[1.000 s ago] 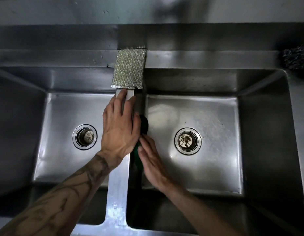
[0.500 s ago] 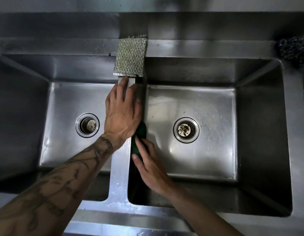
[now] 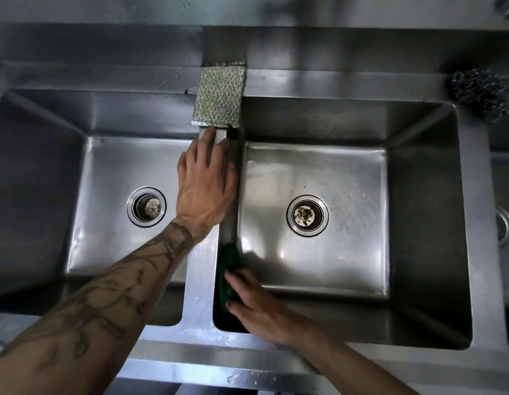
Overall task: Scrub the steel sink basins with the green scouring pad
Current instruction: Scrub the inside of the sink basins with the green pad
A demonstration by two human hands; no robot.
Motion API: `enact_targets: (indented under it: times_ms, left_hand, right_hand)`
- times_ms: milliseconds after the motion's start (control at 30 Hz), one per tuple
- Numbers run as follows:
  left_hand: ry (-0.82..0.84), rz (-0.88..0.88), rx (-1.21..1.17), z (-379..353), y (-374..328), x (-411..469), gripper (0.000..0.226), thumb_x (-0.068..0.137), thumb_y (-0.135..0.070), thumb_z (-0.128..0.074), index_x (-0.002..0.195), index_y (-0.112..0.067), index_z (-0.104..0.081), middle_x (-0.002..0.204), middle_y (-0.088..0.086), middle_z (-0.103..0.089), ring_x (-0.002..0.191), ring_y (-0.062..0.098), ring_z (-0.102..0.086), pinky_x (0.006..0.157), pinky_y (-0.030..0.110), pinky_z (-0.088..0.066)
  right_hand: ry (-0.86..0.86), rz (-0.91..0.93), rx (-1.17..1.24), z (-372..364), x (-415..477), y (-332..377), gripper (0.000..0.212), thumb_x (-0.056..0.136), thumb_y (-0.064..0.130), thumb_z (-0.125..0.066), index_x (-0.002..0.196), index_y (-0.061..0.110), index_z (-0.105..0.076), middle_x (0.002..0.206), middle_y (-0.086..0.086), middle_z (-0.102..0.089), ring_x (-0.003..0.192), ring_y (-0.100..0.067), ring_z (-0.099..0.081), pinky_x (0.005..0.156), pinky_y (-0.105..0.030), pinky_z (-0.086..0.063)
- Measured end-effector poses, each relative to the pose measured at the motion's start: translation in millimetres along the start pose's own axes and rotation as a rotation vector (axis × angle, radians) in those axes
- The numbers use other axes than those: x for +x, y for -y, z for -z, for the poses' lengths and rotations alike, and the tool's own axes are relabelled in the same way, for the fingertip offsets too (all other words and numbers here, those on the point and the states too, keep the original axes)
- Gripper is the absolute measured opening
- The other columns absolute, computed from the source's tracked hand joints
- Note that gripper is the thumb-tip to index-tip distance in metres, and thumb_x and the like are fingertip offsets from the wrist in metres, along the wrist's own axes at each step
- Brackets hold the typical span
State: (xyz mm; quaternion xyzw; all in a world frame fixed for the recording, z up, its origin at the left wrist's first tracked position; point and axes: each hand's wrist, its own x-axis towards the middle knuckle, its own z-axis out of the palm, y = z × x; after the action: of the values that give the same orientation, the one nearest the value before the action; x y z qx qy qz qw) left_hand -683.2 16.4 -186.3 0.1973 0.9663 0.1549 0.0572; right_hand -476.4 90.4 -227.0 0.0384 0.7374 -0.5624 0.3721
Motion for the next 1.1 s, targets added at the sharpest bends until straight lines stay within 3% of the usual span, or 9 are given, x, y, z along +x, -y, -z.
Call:
enact_targets:
  times_ms: [133, 300, 400, 533, 667, 767, 867, 1000, 1100]
  left_hand:
    - [0.010, 0.024, 0.055, -0.2, -1.4, -7.1, 0.057, 0.107, -0.038, -0.038, 0.158, -0.015, -0.041, 0.172, 0.011, -0.030, 0.155, 0.040, -0.032, 0.123, 0.060, -0.029]
    - [0.024, 0.160, 0.073, -0.4, -3.1, -54.3, 0.063, 0.108, -0.044, -0.026, 0.164, -0.017, -0.032, 0.175, 0.007, -0.025, 0.159, 0.036, -0.026, 0.126, 0.061, -0.024]
    - [0.060, 0.139, 0.140, -2.6, -5.0, -99.8, 0.065, 0.107, -0.045, -0.027, 0.165, -0.016, -0.031, 0.175, 0.009, -0.025, 0.159, 0.036, -0.027, 0.127, 0.062, -0.022]
    - [0.052, 0.146, 0.162, -6.3, -11.9, -123.0, 0.066, 0.107, -0.045, -0.031, 0.164, -0.012, -0.032, 0.174, 0.011, -0.027, 0.159, 0.035, -0.031, 0.126, 0.061, -0.025]
    - [0.046, 0.140, 0.142, -9.5, -12.1, -122.1, 0.065, 0.107, -0.045, -0.031, 0.165, -0.013, -0.031, 0.175, 0.010, -0.026, 0.159, 0.034, -0.030, 0.126, 0.060, -0.026]
    - [0.028, 0.146, 0.137, -11.5, -8.2, -122.9, 0.065, 0.108, -0.045, -0.032, 0.164, -0.012, -0.032, 0.174, 0.010, -0.027, 0.157, 0.036, -0.032, 0.126, 0.061, -0.026]
    - [0.007, 0.148, 0.151, -12.8, -8.1, -123.0, 0.066, 0.108, -0.045, -0.032, 0.164, -0.012, -0.031, 0.174, 0.011, -0.027, 0.156, 0.037, -0.033, 0.125, 0.061, -0.028]
    - [0.008, 0.153, 0.129, -12.2, -12.1, -122.4, 0.066, 0.108, -0.046, -0.032, 0.163, -0.011, -0.033, 0.174, 0.011, -0.027, 0.155, 0.038, -0.033, 0.124, 0.060, -0.029]
    - [0.002, 0.161, 0.114, -9.1, -13.3, -122.0, 0.065, 0.107, -0.045, -0.033, 0.163, -0.011, -0.034, 0.173, 0.011, -0.029, 0.154, 0.038, -0.035, 0.123, 0.059, -0.031]
  right_hand:
    - [0.001, -0.053, -0.028, 5.9, -5.5, -2.4, 0.054, 0.102, 0.027, -0.048, 0.156, 0.026, -0.036, 0.157, -0.004, -0.035, 0.140, -0.023, -0.041, 0.106, -0.024, -0.033]
    - [0.015, -0.189, 0.079, 13.2, 17.0, 12.4, 0.058, 0.108, 0.026, -0.044, 0.161, 0.018, -0.022, 0.166, -0.011, -0.029, 0.150, -0.023, -0.033, 0.124, -0.032, -0.026]
    - [0.127, -0.172, -0.102, 13.2, 13.7, 17.2, 0.062, 0.104, 0.028, -0.042, 0.162, 0.021, -0.020, 0.170, -0.009, -0.018, 0.152, -0.026, -0.029, 0.121, -0.031, -0.028]
    - [0.114, -0.092, -0.268, 18.6, -19.6, 7.1, 0.044, 0.103, 0.026, -0.046, 0.147, 0.025, -0.048, 0.154, -0.008, -0.039, 0.138, -0.025, -0.045, 0.099, -0.022, -0.036]
    - [0.132, -0.033, -0.298, 44.5, -46.6, -8.2, 0.039, 0.101, 0.017, -0.050, 0.139, 0.016, -0.058, 0.152, -0.006, -0.043, 0.136, -0.017, -0.041, 0.085, 0.009, -0.017]
    - [0.168, -0.139, -0.326, 77.5, -75.8, -27.4, 0.043, 0.103, 0.028, -0.044, 0.145, 0.037, -0.050, 0.158, 0.010, -0.036, 0.138, -0.008, -0.038, 0.099, -0.015, -0.030]
    - [0.148, -0.243, -0.279, 101.9, -104.7, -44.9, 0.044, 0.106, 0.026, -0.042, 0.149, 0.035, -0.046, 0.152, 0.008, -0.041, 0.137, -0.011, -0.042, 0.109, -0.025, -0.034]
    - [0.073, -0.194, -0.172, 88.7, -91.4, -34.2, 0.043, 0.108, 0.034, -0.047, 0.151, 0.033, -0.045, 0.152, 0.008, -0.047, 0.130, 0.000, -0.043, 0.101, -0.005, -0.029]
    - [0.071, -0.025, -0.176, 59.0, -62.1, -16.4, 0.037, 0.107, 0.035, -0.052, 0.141, 0.023, -0.061, 0.143, 0.006, -0.058, 0.114, 0.017, -0.040, 0.089, 0.011, -0.020]
